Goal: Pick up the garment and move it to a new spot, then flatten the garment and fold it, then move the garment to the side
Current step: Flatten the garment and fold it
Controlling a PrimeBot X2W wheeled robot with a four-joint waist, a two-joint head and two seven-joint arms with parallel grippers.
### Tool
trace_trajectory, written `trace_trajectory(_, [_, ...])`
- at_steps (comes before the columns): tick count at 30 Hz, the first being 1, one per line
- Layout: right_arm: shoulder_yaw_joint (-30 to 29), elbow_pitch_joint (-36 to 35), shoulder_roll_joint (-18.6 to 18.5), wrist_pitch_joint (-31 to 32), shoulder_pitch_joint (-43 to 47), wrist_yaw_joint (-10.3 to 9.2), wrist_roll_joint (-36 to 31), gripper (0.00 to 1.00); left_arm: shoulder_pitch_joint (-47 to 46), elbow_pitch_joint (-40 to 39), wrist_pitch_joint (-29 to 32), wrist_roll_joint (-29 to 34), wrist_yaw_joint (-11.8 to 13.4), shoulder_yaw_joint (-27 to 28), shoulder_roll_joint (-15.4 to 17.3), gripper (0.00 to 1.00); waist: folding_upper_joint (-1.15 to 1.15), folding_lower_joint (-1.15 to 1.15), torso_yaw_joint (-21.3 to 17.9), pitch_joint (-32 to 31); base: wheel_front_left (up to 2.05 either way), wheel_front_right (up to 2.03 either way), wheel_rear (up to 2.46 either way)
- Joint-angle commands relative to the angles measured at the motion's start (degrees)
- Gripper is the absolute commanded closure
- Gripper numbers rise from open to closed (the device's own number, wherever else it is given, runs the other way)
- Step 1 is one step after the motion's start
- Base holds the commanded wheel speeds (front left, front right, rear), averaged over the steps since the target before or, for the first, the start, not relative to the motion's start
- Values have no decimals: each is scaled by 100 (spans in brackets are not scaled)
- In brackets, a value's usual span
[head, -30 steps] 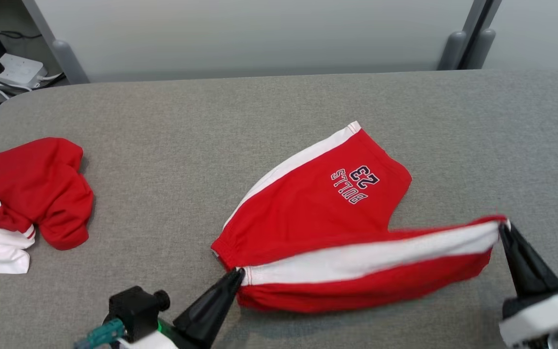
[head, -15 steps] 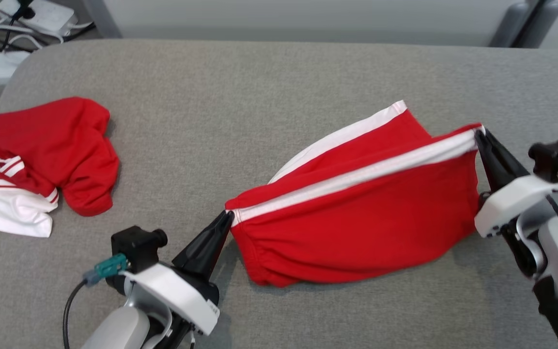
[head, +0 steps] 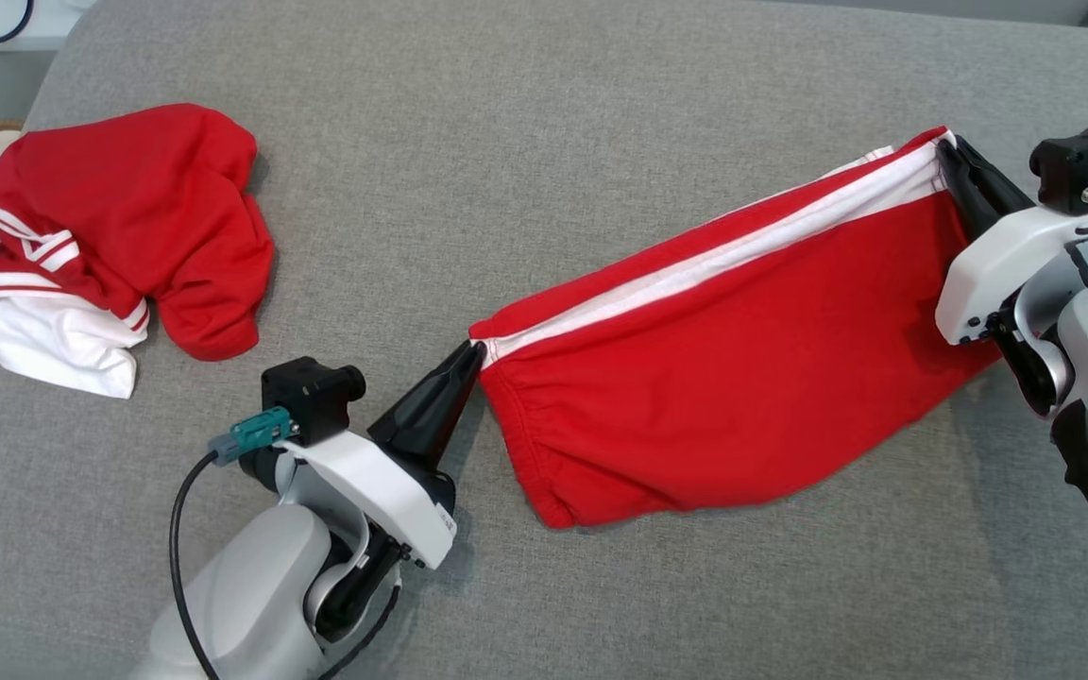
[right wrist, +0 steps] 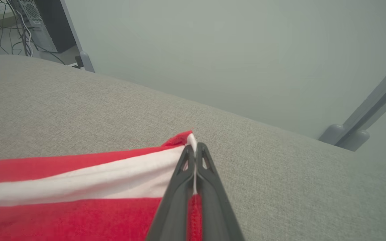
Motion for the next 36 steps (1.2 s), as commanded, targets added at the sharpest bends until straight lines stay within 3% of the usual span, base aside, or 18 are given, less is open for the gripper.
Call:
trace_trajectory(1, [178,67,26,-45,-84,-17,96,100,-299,42,-102,24,-13,115,184,100,0,0,47,48,0,0,0])
trace_trajectory(14, [989,812,21,-114,-560,-17,788,100,-891,760,-345,22,-14,-431,55,100,0,0,228,146,0,0,0])
trace_trajectory(17, [1127,895,12,-144,-597,-17,912,100,-974,843,-360,-15,-14,-528,23,88,0,0,247,176,0,0,0])
trace_trajectory(18, [1171,917,13,-152,-615,-17,950,95,-999,871,-364,-25,-14,-550,17,73,0,0,249,185,0,0,0])
trace_trajectory(19, [1203,941,10,-163,-636,-17,988,61,-1020,897,-368,-37,-14,-567,7,65,0,0,248,192,0,0,0])
trace_trajectory(20, [1236,964,10,-176,-653,-17,1016,0,-1040,923,-371,-46,-14,-581,-1,58,0,0,247,197,0,0,0])
trace_trajectory(21, [1267,983,10,-191,-671,-17,1040,0,-1060,949,-373,-50,-14,-592,-8,51,0,0,246,201,0,0,0])
trace_trajectory(22, [1284,992,10,-210,-690,-17,1065,0,-1076,975,-376,-56,-14,-596,-14,33,0,0,242,202,0,0,0])
trace_trajectory(23, [1303,992,11,-229,-699,-17,1082,0,-1092,1010,-378,-42,-14,-593,-13,9,0,0,235,198,0,0,0])
trace_trajectory(24, [1317,985,9,-246,-703,-17,1093,0,-1099,1036,-379,-33,-14,-574,-18,0,0,0,227,192,0,0,0])
trace_trajectory(29, [1194,643,-41,-282,-681,-17,1045,0,-1004,938,-382,225,96,-149,-5,0,0,0,122,110,0,0,0])
trace_trajectory(35, [463,-318,-124,-285,-140,-17,522,0,-447,386,-383,866,734,631,43,0,0,0,-62,-115,0,0,0])
trace_trajectory(36, [463,-318,-124,-285,-140,-17,522,0,-447,386,-383,866,734,631,43,0,0,0,-62,-115,0,0,0])
